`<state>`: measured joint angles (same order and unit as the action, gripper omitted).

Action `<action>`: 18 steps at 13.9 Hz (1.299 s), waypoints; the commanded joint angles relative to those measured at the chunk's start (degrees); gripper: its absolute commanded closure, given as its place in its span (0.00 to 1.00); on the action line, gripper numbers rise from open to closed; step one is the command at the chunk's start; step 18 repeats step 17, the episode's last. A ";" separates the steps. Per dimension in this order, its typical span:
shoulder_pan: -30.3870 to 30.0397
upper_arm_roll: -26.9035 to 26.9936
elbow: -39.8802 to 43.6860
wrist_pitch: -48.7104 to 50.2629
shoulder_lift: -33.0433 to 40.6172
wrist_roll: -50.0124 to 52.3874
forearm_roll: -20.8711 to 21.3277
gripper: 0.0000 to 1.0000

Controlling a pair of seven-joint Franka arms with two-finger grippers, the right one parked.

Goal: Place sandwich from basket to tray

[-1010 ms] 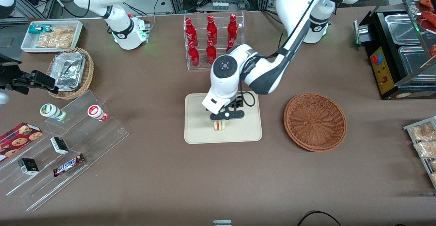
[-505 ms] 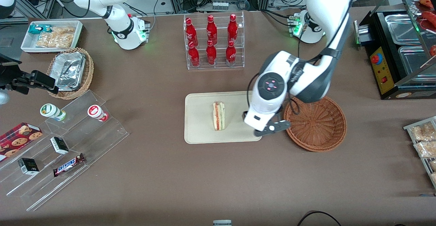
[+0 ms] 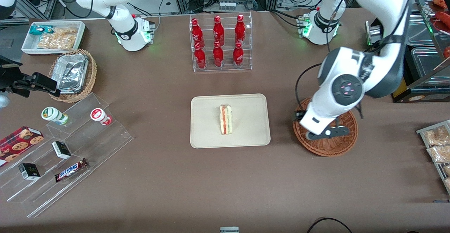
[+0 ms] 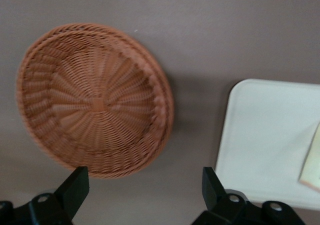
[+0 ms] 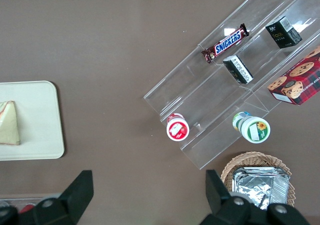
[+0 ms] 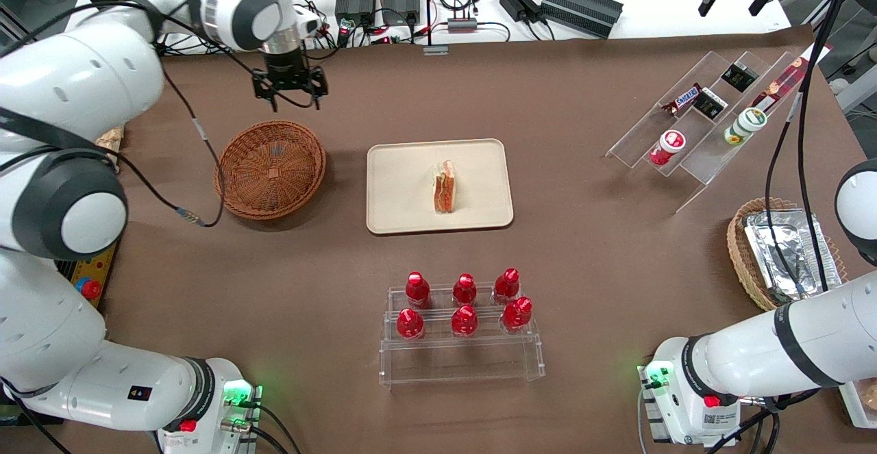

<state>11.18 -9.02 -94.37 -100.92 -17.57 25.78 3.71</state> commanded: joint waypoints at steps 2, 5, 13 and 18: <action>-5.27 -0.65 -2.93 6.07 8.07 -12.30 -0.98 0.00; -9.58 -0.82 -2.84 9.58 12.37 -21.00 -1.60 0.00; -13.29 4.27 0.23 13.91 19.51 -29.65 -1.68 0.00; -13.37 4.89 1.47 13.73 19.24 -29.04 -5.73 0.00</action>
